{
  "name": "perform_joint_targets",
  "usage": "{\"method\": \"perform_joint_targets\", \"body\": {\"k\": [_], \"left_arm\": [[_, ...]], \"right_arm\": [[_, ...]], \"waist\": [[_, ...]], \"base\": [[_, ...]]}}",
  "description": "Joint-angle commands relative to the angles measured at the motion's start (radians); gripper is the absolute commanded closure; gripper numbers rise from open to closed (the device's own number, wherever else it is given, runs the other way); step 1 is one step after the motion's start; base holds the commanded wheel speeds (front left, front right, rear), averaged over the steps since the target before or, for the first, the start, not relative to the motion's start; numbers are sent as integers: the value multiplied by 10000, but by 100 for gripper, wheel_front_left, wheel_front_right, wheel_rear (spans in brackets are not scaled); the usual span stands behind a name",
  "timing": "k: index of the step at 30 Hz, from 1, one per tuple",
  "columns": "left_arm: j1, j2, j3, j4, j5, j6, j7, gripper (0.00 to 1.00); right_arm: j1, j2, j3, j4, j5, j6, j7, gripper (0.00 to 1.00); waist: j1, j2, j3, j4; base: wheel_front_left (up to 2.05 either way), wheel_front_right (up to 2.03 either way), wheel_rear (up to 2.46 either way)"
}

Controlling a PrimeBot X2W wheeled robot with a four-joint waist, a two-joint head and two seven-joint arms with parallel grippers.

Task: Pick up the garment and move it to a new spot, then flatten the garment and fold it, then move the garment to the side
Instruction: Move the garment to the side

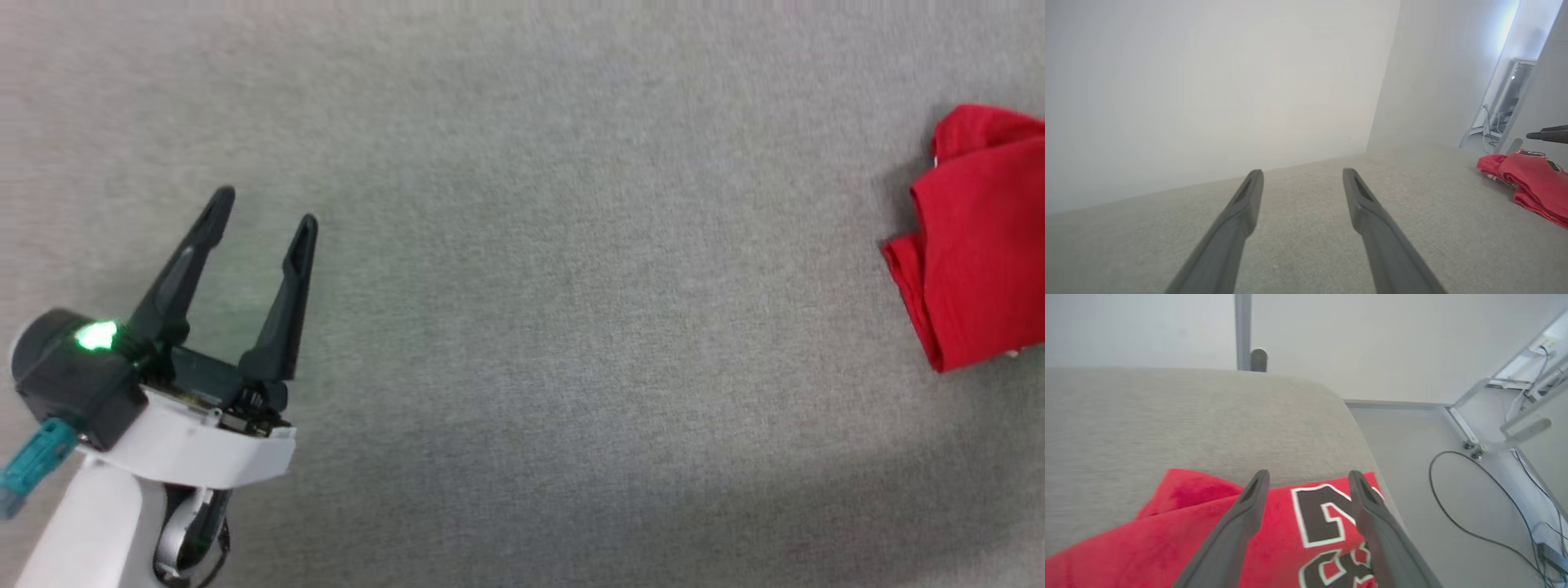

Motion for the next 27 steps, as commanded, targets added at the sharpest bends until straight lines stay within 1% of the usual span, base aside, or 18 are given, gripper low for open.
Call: {"method": "perform_joint_targets", "body": {"k": [1,5,11,16,20,27], "left_arm": [[167,-130,100,205,39,-40,9,0],[345,-414,316,748,32,-59,9,0],[616,-775,703,1636,53,-53,9,0],[828,-996,878,2494,84,-63,4,0],[1097,-1227,1017,2908,215,-68,3,0],[1760,-1537,1055,3196,406,-66,4,0]], "right_arm": [[405,169,497,-357,238,-8,17,0],[1012,439,1390,-1361,618,-8,180,0],[1996,1194,2019,-2424,703,-8,52,0],[2752,1858,1997,-2804,701,-8,-668,0],[3440,2321,1765,-2865,745,-8,-1336,0],[4886,2540,1372,-3237,1122,-8,-2302,0]], "waist": [[0,-1,-697,460],[0,-1,-1192,759],[0,-1,-1761,1190],[0,-1,-2245,1493],[0,-1,-2716,1658],[0,-1,-3483,1853]], "base": [[0,0,0],[0,0,0],[0,0,0],[0,0,0],[0,0,0],[0,0,0]]}}
